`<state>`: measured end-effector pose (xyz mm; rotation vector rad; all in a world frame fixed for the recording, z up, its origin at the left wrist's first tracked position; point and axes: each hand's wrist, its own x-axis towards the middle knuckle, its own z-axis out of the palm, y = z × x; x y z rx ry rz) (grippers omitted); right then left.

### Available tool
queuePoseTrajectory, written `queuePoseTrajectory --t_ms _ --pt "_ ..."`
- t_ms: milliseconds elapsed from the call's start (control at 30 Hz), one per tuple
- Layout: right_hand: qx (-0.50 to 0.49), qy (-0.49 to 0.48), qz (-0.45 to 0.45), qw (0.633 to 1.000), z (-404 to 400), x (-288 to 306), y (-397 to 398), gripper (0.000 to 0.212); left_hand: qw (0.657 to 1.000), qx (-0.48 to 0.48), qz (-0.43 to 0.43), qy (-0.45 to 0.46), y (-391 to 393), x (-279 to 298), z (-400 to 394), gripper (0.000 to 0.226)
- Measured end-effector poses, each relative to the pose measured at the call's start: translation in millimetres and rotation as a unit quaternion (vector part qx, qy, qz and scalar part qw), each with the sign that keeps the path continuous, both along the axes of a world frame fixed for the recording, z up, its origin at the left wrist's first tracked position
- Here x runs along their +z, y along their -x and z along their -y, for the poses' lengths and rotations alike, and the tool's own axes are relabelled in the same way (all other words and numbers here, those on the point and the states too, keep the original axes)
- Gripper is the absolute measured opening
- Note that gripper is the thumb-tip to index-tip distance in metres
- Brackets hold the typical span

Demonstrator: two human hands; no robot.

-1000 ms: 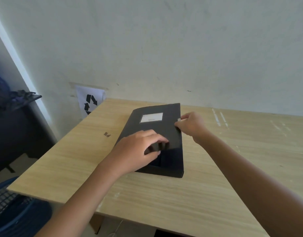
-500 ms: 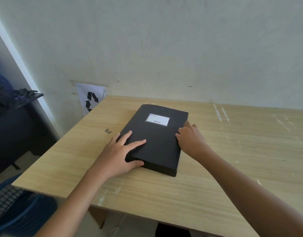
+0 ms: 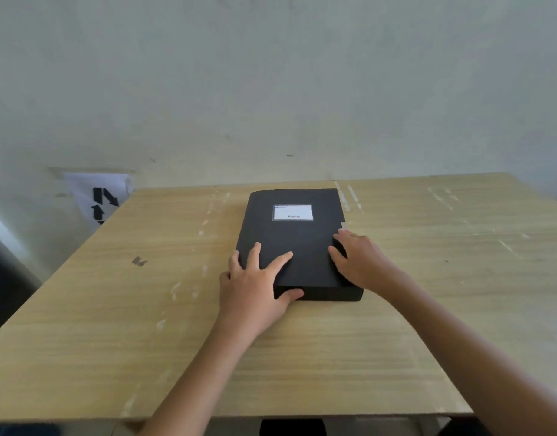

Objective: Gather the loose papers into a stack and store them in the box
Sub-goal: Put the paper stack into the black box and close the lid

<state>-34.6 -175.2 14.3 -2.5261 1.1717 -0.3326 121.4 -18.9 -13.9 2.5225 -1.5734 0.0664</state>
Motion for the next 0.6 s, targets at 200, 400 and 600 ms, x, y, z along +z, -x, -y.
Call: queuePoseTrajectory --t_ms 200,400,600 --pt "0.049 -0.053 0.003 0.997 19.4 1.4 50.7 0.082 1.0 -0.006 -0.007 -0.002 40.9 0.5 66.2 0.076" --pt "0.052 0.129 -0.112 0.984 64.3 -17.8 53.3 0.08 1.0 -0.004 -0.02 -0.024 49.5 4.5 126.1 0.076" --pt "0.033 0.149 -0.149 0.977 98.6 -24.7 35.9 0.077 0.999 0.012 -0.029 -0.039 44.7 10.7 161.1 0.074"
